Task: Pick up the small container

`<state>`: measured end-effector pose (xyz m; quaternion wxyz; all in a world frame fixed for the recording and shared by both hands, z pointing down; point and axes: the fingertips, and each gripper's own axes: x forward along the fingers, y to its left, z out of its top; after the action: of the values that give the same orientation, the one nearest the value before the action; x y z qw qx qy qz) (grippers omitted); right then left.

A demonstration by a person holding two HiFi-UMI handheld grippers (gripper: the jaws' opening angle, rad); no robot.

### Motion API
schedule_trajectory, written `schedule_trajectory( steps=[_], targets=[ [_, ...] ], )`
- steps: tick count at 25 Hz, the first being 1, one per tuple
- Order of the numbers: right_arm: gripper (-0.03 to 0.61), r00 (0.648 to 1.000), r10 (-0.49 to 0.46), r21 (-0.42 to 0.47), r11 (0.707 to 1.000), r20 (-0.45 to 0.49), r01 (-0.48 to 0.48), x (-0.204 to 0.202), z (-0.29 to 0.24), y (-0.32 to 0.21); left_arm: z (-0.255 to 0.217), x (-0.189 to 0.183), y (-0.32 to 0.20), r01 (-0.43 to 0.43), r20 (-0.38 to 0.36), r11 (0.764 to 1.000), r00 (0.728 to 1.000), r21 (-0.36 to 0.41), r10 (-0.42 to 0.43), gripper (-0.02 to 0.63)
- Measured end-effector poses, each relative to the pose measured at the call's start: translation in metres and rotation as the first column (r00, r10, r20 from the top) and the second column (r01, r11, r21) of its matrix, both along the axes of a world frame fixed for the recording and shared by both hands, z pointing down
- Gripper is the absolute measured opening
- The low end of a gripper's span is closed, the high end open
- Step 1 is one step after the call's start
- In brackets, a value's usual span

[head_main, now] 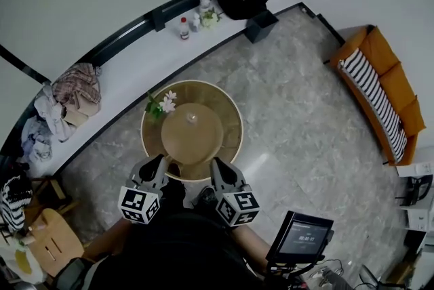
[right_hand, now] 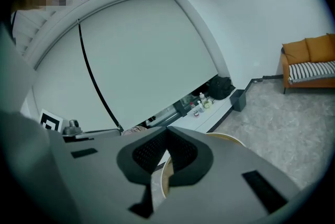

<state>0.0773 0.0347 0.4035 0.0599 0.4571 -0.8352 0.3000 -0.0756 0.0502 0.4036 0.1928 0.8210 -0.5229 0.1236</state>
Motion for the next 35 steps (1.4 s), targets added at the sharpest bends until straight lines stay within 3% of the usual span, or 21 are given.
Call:
schedule_trajectory(
  steps=[7, 17, 23, 31, 35],
  targets=[
    [0.005, 0.997, 0.069, 0.009, 0.998, -0.036, -0.069, -0.022, -0.008, -0.035, -0.004, -0.026, -0.052, -0.074, -0.010, 0.997, 0.997, 0.035, 0.074, 0.002],
    [0.005, 0.986, 0.128, -0.052, 0.990, -0.107, -0.135, -0.027, 0.019, -0.046, 0.020, -0.046, -0.090, -0.139, 0.004, 0.989, 0.990, 0.043, 0.139, 0.002],
    [0.005, 0.985, 0.100, -0.088, 0.990, -0.138, -0.113, -0.021, 0.055, -0.059, 0.042, -0.029, -0.110, -0.241, 0.072, 0.962, 0.970, 0.127, 0.234, 0.043],
    [0.005, 0.990, 0.084, -0.142, 0.985, -0.113, -0.099, -0.001, 0.111, -0.087, 0.106, 0.005, -0.148, -0.293, 0.172, 0.954, 0.945, 0.068, 0.278, 0.121],
    [0.005, 0.991, 0.085, -0.179, 0.979, -0.100, -0.102, 0.001, 0.136, -0.091, 0.157, 0.014, -0.158, -0.319, 0.195, 0.948, 0.928, -0.019, 0.316, 0.153]
  ],
)
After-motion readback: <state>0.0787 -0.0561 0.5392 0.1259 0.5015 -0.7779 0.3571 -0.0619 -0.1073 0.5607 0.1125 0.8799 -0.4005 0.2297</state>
